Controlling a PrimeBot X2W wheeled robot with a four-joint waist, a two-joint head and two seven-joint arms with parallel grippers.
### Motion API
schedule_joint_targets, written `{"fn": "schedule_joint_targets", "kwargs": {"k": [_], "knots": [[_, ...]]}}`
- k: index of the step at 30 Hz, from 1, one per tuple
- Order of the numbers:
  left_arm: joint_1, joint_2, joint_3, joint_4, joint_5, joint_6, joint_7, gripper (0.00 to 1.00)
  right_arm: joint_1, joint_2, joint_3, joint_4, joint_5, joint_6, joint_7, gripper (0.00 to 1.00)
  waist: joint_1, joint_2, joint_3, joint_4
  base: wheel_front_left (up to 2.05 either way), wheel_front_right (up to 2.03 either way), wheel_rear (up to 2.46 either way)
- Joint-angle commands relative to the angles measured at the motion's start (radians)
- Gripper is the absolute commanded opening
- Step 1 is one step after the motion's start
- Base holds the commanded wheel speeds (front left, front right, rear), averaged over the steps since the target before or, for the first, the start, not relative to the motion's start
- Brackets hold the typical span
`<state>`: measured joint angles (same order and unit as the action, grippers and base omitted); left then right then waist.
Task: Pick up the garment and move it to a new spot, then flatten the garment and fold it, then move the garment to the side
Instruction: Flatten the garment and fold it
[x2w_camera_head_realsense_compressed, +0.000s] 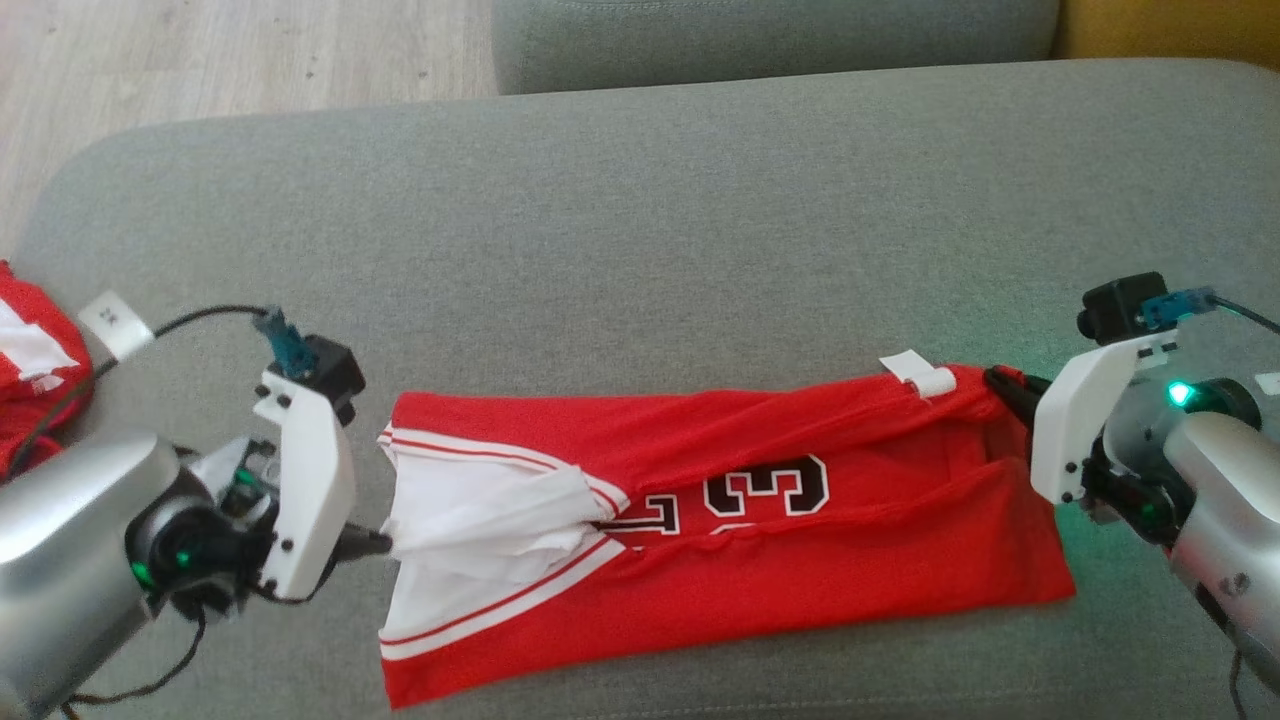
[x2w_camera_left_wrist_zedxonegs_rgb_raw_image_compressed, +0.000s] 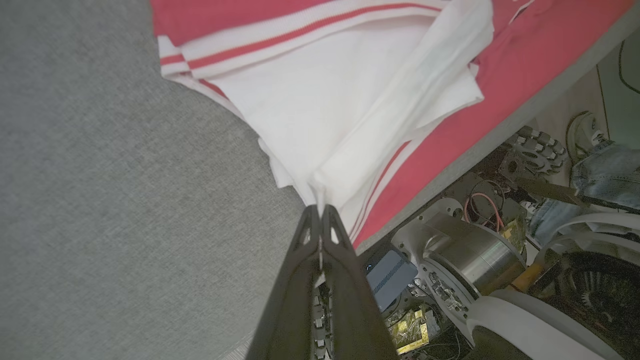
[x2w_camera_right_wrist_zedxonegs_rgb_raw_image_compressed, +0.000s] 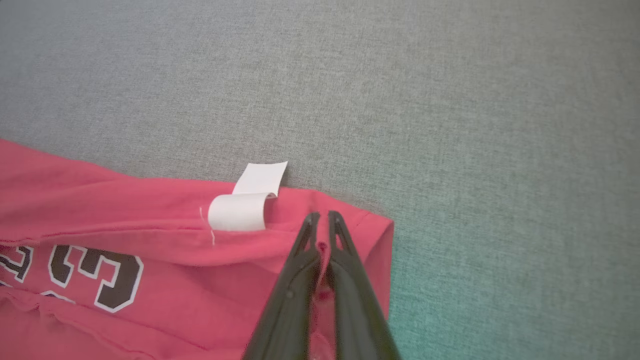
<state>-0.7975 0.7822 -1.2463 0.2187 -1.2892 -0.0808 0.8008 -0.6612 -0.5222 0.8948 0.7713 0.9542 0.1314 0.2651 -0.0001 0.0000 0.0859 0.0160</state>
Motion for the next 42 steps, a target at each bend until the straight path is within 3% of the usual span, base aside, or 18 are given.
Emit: {"fn": "schedule_joint_targets", "kwargs": {"k": [1, 6, 7, 8, 9, 10, 11, 18, 24, 28, 35, 39, 40, 42], "knots": [[-0.033, 0.053, 0.052, -0.019, -0.005, 0.007, -0.002, 0.0, 0.013, -0.033, 0.005, -0.028, 0.014, -0.001, 0.004, 0.0, 0.0001, 0.0, 0.001, -0.001, 0.0, 0.0, 0.0], [-0.004, 0.062, 0.05, -0.026, -0.027, 0.017, -0.003, 0.0, 0.028, -0.044, 0.029, -0.053, 0.04, -0.001, 0.047, 0.03, 0.0001, 0.0, -0.001, -0.006, 0.0, 0.0, 0.0], [0.002, 0.06, 0.049, -0.025, -0.029, 0.02, -0.006, 0.0, 0.033, -0.044, 0.032, -0.054, 0.046, -0.001, 0.057, 0.46, 0.0001, 0.0, -0.002, -0.006, 0.0, 0.0, 0.0], [0.009, 0.057, 0.048, -0.025, -0.034, 0.021, -0.007, 0.0, 0.036, -0.044, 0.035, -0.055, 0.05, -0.001, 0.065, 1.0, 0.0001, 0.0, -0.003, -0.007, 0.0, 0.0, 0.0], [0.015, 0.054, 0.047, -0.025, -0.036, 0.022, -0.01, 0.37, 0.04, -0.044, 0.038, -0.054, 0.053, -0.001, 0.074, 1.0, 0.0001, 0.0, -0.004, -0.007, 0.0, 0.0, 0.0], [0.019, 0.051, 0.046, -0.023, -0.035, 0.022, -0.015, 0.8, 0.043, -0.045, 0.042, -0.054, 0.057, -0.001, 0.084, 1.0, 0.0001, 0.0, -0.006, -0.008, 0.0, 0.0, 0.0], [0.023, 0.049, 0.045, -0.02, -0.034, 0.022, -0.019, 1.0, 0.046, -0.045, 0.046, -0.053, 0.06, -0.001, 0.093, 1.0, 0.0001, 0.0, -0.009, -0.008, 0.0, 0.0, 0.0], [0.036, 0.043, 0.06, -0.011, -0.02, 0.017, -0.084, 1.0, 0.059, -0.067, 0.047, -0.075, 0.081, -0.001, 0.119, 1.0, 0.0001, 0.0, -0.048, -0.012, 0.0, 0.0, 0.0], [0.038, 0.046, 0.136, -0.045, 0.055, 0.07, -0.311, 1.0, 0.067, -0.102, -0.041, -0.128, 0.1, -0.001, 0.001, 1.0, 0.0001, 0.0, -0.078, -0.011, 0.0, 0.0, 0.0], [0.064, 0.032, 0.201, -0.064, 0.118, 0.154, -0.527, 1.0, 0.077, -0.116, -0.141, -0.164, 0.076, -0.001, -0.162, 1.0, 0.0001, 0.0, -0.085, -0.01, 0.0, 0.0, 0.0], [0.16, -0.003, 0.303, -0.084, 0.192, 0.357, -0.861, 1.0, 0.134, -0.047, -0.343, -0.204, -0.03, -0.001, -0.458, 1.0, 0.0001, 0.0, -0.096, -0.014, 0.0, 0.0, 0.0], [0.246, -0.019, 0.359, -0.113, 0.215, 0.454, -1.021, 1.0, 0.19, 0.032, -0.467, -0.241, -0.137, -0.001, -0.512, 1.0, 0.0001, 0.0, -0.099, -0.026, 0.0, 0.0, 0.0], [0.246, -0.019, 0.359, -0.113, 0.215, 0.454, -1.021, 1.0, 0.19, 0.032, -0.467, -0.241, -0.137, -0.001, -0.512, 1.0, 0.0001, 0.0, -0.099, -0.026, 0.0, 0.0, 0.0], [0.294, -0.037, 0.398, -0.127, 0.236, 0.497, -1.052, 1.0, 0.239, 0.074, -0.524, -0.27, -0.192, -0.001, -0.52, 1.0, 0.0001, 0.0, -0.098, -0.028, 0.0, 0.0, 0.0]]}}
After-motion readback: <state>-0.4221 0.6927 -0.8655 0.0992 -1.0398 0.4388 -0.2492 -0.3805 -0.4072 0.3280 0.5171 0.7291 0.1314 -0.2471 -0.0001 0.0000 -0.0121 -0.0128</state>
